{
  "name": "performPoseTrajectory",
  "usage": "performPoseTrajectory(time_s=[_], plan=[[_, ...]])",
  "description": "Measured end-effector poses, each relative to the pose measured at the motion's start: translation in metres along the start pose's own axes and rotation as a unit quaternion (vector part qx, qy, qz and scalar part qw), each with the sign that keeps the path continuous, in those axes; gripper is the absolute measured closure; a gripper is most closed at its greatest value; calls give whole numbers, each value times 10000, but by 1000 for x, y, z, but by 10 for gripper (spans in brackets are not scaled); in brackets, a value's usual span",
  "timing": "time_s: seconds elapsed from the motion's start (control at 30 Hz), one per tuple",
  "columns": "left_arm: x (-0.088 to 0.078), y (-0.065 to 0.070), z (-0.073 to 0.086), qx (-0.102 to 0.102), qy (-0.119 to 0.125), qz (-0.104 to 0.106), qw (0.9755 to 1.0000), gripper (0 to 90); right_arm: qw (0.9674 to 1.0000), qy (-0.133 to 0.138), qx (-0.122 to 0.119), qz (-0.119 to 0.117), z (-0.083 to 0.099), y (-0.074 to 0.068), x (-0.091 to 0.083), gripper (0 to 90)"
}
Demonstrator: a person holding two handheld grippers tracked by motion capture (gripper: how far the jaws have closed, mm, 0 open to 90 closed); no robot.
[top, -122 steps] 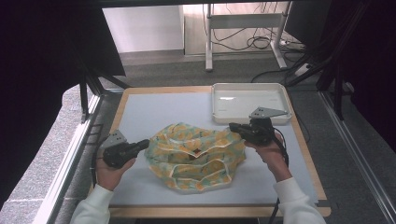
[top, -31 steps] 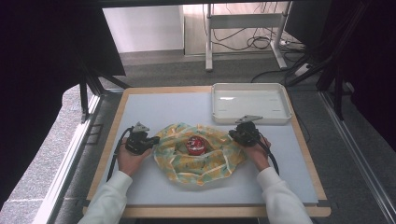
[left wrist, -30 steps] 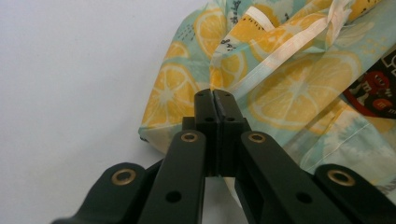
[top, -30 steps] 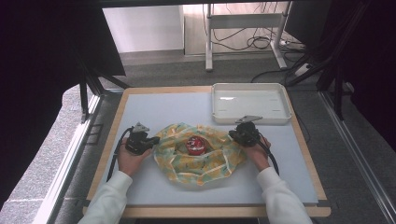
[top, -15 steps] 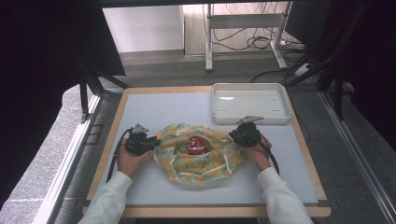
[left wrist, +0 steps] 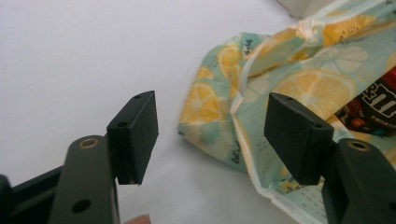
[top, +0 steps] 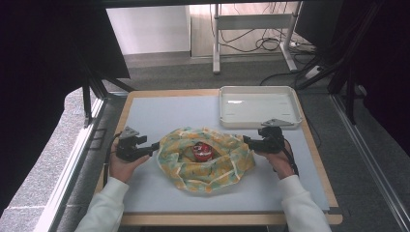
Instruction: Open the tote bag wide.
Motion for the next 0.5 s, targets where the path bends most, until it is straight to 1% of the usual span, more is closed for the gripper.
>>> performPoseTrajectory(time_s=[0.07,0.17,0.23,0.27,0.33,0.5], plan=[[-5,-3,-1,-48,69,-11,10000,346,10000,48,-8,-43,-1,-1,-4,278],[-10,-5,-3,-87,157,14,9998,367,9999,77,-91,-84,-3,-4,-8,284],[-12,-4,-3,-62,193,32,9998,412,9998,95,-129,-95,-4,-7,-10,296],[-12,-3,-3,-48,194,57,9998,451,9998,110,-164,-91,-5,-8,-11,302],[-13,0,-3,8,181,111,9998,496,9997,142,-177,-110,-6,-10,-13,313],[-19,6,-7,110,232,278,9993,578,9993,226,-222,-217,-9,-14,-20,363]])
Point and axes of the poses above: each handheld gripper's, and its own axes: x roughly forward along the jaws, z roughly out of its underside, y roughly to its right, the point moved 5 cm from there along x, roughly forward along the jaws, and after that the axes turned 6 degrees about -z, right-handed, at the moved point
